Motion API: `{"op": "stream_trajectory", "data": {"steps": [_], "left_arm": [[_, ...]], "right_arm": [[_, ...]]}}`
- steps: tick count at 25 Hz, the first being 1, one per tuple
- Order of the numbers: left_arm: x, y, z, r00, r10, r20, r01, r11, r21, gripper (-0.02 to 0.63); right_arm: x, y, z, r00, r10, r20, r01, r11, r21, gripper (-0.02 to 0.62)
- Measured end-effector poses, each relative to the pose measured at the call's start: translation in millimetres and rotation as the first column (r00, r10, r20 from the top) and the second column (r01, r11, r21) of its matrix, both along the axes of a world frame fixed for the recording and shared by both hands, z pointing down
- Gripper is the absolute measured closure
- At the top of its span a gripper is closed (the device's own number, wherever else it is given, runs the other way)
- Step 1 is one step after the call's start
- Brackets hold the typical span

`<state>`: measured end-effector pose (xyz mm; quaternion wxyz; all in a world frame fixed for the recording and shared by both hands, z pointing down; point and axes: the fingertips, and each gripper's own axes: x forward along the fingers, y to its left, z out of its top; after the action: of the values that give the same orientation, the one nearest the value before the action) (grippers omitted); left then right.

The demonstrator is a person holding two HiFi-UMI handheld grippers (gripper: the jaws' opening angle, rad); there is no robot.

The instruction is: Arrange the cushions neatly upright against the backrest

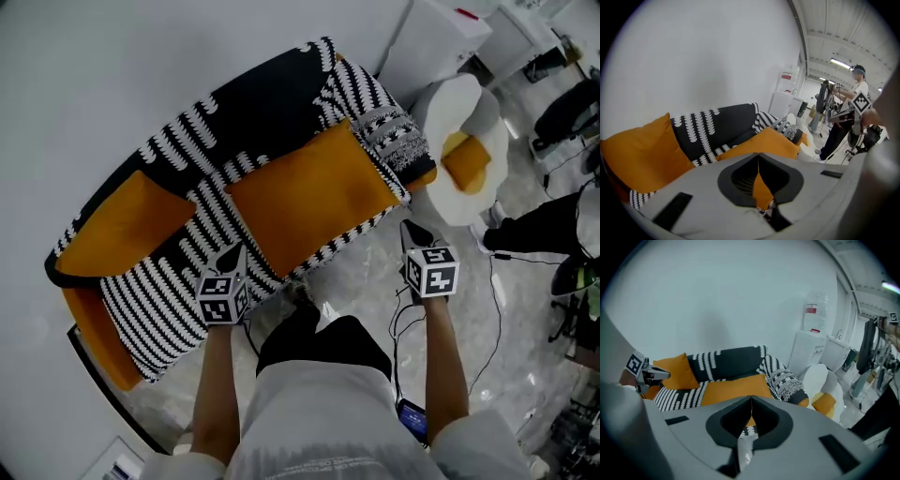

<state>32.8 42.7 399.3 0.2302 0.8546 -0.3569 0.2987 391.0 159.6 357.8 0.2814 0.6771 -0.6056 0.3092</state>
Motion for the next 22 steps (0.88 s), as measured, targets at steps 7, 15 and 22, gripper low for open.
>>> {"op": "stream_trajectory", "data": {"steps": [7,15,22], "left_arm": [[2.7,-9.1,27.2,0.998,-0.051,0.032,0.053,0.997,-0.057,0.562],[-6.3,15.7,68.6,0.985,-0.157,0.077,0.168,0.968,-0.185,0.523],[3.4,40.9,108.0,0.952,-0.277,0.134,0.303,0.918,-0.256,0.500]], "right_arm": [[35.2,-32.0,11.7,0.998,0.018,0.057,-0.019,1.000,0.024,0.591],[57.0,-44.4,61.6,0.981,-0.191,0.032,0.194,0.974,-0.116,0.589],[84.2,-57.4,122.5,0.934,-0.351,0.072,0.357,0.901,-0.245,0.584]]}}
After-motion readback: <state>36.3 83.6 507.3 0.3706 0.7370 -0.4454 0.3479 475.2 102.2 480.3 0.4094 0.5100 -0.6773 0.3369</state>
